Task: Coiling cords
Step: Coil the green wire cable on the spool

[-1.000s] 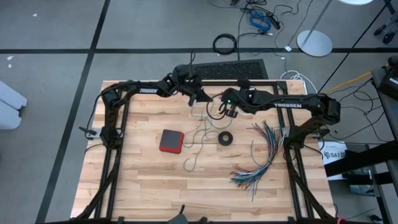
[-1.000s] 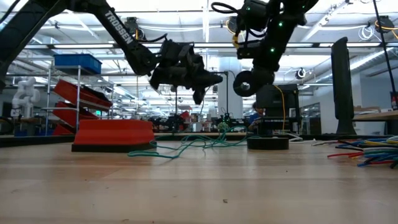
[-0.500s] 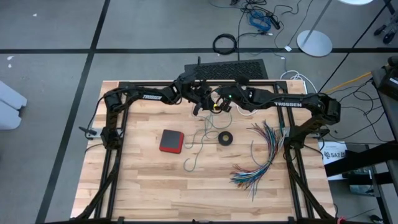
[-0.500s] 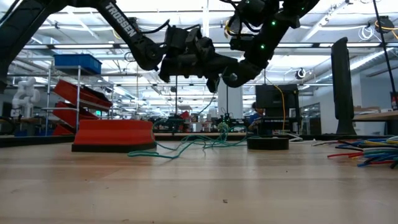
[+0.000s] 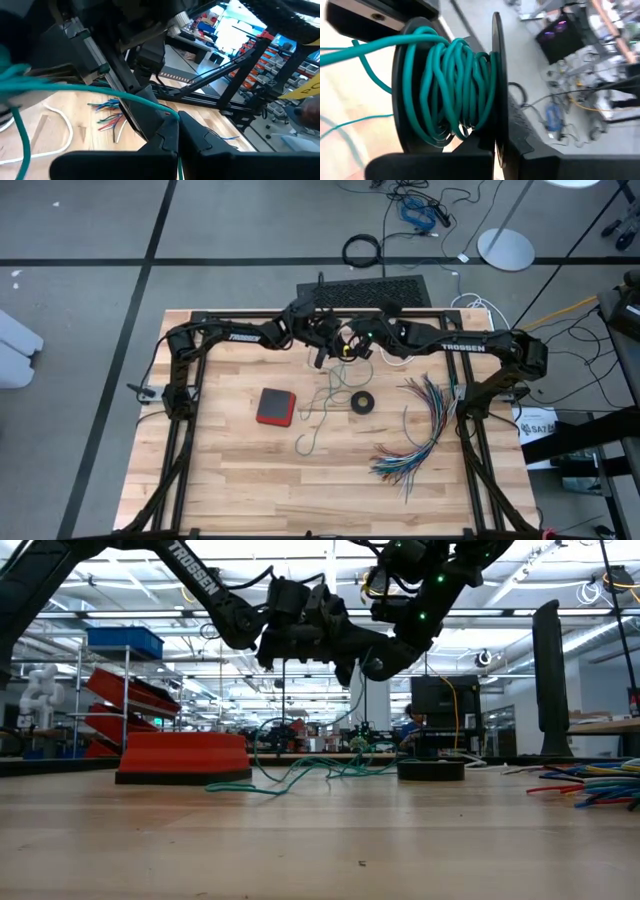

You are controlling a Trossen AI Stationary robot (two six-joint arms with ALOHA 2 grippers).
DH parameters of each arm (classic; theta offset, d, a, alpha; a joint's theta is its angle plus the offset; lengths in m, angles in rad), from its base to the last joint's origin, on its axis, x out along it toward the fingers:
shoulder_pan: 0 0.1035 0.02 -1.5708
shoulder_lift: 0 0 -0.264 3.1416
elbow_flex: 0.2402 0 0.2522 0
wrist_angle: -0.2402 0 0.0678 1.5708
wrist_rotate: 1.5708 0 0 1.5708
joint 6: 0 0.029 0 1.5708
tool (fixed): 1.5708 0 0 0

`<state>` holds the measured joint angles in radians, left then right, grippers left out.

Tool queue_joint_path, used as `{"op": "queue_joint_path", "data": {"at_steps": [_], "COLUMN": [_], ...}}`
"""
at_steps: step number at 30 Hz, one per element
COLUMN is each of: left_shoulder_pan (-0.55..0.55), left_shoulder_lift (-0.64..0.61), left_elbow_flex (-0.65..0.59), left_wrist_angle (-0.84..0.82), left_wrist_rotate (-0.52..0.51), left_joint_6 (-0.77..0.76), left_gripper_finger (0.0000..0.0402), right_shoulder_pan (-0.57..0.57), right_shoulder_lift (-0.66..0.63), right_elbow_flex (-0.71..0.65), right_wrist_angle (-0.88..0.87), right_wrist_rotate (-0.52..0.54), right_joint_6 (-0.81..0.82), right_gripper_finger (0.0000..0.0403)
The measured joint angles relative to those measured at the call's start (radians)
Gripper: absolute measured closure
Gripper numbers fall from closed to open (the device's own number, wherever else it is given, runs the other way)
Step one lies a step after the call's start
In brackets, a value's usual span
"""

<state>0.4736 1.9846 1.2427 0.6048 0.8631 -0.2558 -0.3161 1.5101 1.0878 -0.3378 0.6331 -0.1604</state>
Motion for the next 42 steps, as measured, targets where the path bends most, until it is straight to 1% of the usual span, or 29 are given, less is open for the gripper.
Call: {"op": "queue_joint_path", "data": {"at_steps": [2,5,10,14,18,22,26,29,33,39,42], "left_shoulder_pan": [0.000,-0.001,-0.001,0.013,0.028,0.046,0.039,0.020,0.010,-0.002,-0.020], "left_shoulder_lift": [0.000,0.000,0.000,0.001,-0.009,-0.010,-0.010,-0.010,-0.011,-0.012,-0.011], "left_elbow_flex": [0.000,0.000,0.001,0.001,0.001,0.001,0.001,0.000,-0.001,-0.002,-0.002], "left_wrist_angle": [-0.003,-0.021,-0.056,-0.069,-0.075,-0.115,-0.159,-0.185,-0.180,-0.180,-0.170], "left_wrist_rotate": [0.000,0.005,0.060,0.081,0.124,0.128,0.086,0.030,-0.028,-0.121,-0.142], "left_joint_6": [0.000,0.011,0.028,0.005,0.002,0.023,0.064,0.109,0.127,0.149,0.158], "left_gripper_finger": [0.0402,0.0401,0.0401,0.0401,0.0401,0.0401,0.0401,0.0401,0.0401,0.0401,0.0401], "right_shoulder_pan": [0.000,0.004,0.015,0.023,0.022,0.028,0.026,0.027,0.024,0.023,0.022], "right_shoulder_lift": [0.000,0.000,0.000,0.000,0.000,-0.001,-0.001,-0.001,-0.001,-0.001,0.000], "right_elbow_flex": [0.000,0.000,0.000,0.001,0.002,0.002,0.002,0.001,0.000,0.000,0.005], "right_wrist_angle": [-0.009,-0.022,-0.060,-0.083,-0.092,-0.079,-0.042,0.005,0.061,0.091,0.166], "right_wrist_rotate": [-0.047,-0.090,-0.116,-0.156,-0.169,-0.183,-0.172,-0.163,-0.142,-0.133,-0.150], "right_joint_6": [0.008,0.010,0.019,0.024,0.021,0.016,0.018,0.018,0.017,0.040,0.054], "right_gripper_finger": [0.0403,0.0403,0.0403,0.0403,0.0403,0.0403,0.0403,0.0403,0.0403,0.0403,0.0403]}}
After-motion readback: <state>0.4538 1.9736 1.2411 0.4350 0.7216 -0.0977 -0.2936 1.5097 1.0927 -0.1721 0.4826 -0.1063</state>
